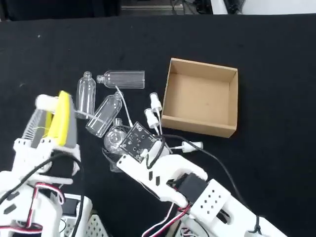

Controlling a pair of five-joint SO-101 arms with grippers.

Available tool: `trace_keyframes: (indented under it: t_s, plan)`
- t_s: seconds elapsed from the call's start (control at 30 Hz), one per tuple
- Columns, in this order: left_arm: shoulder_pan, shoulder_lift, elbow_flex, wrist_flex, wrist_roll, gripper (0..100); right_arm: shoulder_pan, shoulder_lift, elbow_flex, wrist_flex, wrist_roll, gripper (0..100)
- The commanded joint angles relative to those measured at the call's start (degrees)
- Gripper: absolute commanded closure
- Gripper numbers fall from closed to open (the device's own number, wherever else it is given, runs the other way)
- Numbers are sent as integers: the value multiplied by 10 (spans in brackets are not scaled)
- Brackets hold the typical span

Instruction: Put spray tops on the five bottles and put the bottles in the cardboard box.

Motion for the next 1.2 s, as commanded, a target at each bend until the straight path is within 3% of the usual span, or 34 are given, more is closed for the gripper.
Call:
trace_keyframes:
  t_s: [0.0, 0.4, 0.53, 0.73, 1.17]
  plan:
    - [54, -3, -2, -4, 2, 971, 1, -10, -3, 0, 2, 988]
    - [144, -3, 11, 1, -55, 971, 2, -13, 0, 4, 2, 988]
    - [143, -3, 7, 2, -56, 971, 10, -13, 0, 4, 2, 988]
    - [126, -3, -8, -3, -63, 971, 79, -15, -4, 0, 2, 988]
    - [127, -3, -14, -18, -62, 971, 85, -10, 14, -29, 3, 988]
